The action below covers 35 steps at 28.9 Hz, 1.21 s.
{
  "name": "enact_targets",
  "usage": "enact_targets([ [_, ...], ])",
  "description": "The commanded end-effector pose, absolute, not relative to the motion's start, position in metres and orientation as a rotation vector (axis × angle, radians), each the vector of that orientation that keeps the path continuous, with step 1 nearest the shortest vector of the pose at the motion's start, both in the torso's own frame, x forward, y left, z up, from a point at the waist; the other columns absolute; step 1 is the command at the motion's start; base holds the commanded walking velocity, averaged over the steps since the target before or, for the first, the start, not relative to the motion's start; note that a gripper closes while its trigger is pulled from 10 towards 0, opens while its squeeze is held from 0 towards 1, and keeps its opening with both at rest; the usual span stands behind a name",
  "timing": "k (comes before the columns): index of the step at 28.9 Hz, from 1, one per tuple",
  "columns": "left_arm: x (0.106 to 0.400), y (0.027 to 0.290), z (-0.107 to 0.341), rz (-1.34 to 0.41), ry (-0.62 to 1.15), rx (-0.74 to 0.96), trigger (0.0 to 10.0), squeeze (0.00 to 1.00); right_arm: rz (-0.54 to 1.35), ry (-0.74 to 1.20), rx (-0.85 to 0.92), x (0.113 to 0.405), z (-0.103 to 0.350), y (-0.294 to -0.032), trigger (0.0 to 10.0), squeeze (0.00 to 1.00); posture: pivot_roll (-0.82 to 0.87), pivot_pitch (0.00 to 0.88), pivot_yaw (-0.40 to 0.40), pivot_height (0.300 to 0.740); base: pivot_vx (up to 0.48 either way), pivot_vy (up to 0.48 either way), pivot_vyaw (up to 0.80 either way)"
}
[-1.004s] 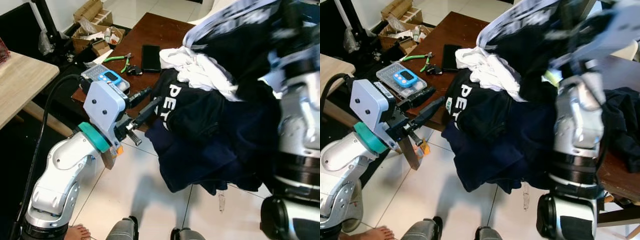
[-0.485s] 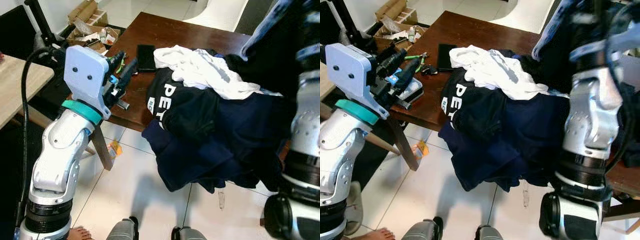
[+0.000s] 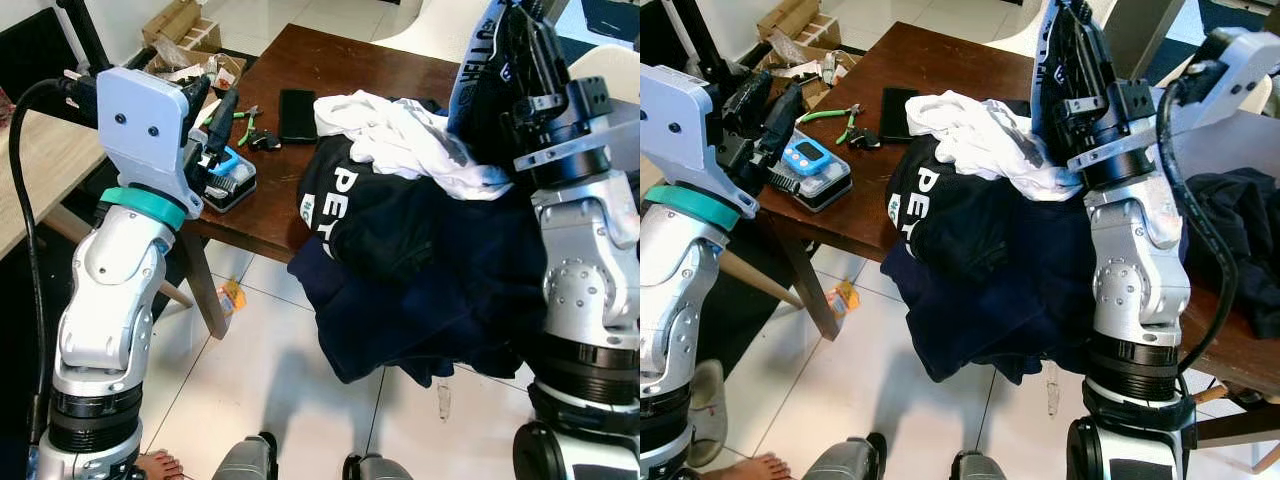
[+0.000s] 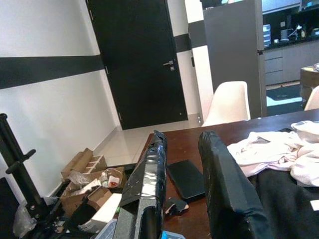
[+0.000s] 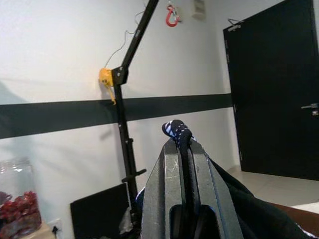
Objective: Hang hanger
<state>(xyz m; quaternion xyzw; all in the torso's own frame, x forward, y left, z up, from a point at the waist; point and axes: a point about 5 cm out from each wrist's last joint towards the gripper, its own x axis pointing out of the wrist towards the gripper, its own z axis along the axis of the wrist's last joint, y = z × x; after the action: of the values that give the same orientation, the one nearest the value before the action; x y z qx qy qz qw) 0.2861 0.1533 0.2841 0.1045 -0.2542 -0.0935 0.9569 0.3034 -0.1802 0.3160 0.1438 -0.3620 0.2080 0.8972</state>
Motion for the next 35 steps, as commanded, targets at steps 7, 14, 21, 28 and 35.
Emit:
enact_targets([
  [7, 0.29, 0.1514, 0.2805, -0.165, -0.504, 0.204, 10.0, 0.0, 0.392, -0.752, 0.29, 0.303, 0.3144, -0.1881, 10.0, 0.0, 0.06, 0.047, 0.021, 0.74, 0.0, 0.0, 0.0],
  [14, 0.2914, 0.1521, 0.2796, -0.151, -0.497, 0.207, 10.0, 0.0, 0.386, -0.743, 0.271, 0.3037, 0.3132, -0.1877, 10.0, 0.0, 0.06, 0.047, 0.021, 0.74, 0.0, 0.0, 0.0],
  [21, 0.2914, 0.153, 0.2784, -0.136, -0.491, 0.199, 10.0, 0.0, 0.389, -0.728, 0.241, 0.3054, 0.3103, -0.1832, 10.0, 0.0, 0.06, 0.05, 0.022, 0.74, -0.152, 0.0, 0.0],
  [28, 0.291, 0.1529, 0.2771, -0.128, -0.488, 0.195, 10.0, 0.0, 0.395, -0.722, 0.244, 0.3062, 0.3099, -0.1823, 10.0, 0.0, 0.06, 0.051, 0.017, 0.74, -0.319, 0.0, 0.0],
  [35, 0.2907, 0.1525, 0.2768, -0.127, -0.489, 0.192, 10.0, 0.0, 0.393, -0.719, 0.242, 0.3071, 0.3095, -0.1821, 10.0, 0.0, 0.06, 0.05, 0.016, 0.74, -0.359, 0.0, 0.0],
])
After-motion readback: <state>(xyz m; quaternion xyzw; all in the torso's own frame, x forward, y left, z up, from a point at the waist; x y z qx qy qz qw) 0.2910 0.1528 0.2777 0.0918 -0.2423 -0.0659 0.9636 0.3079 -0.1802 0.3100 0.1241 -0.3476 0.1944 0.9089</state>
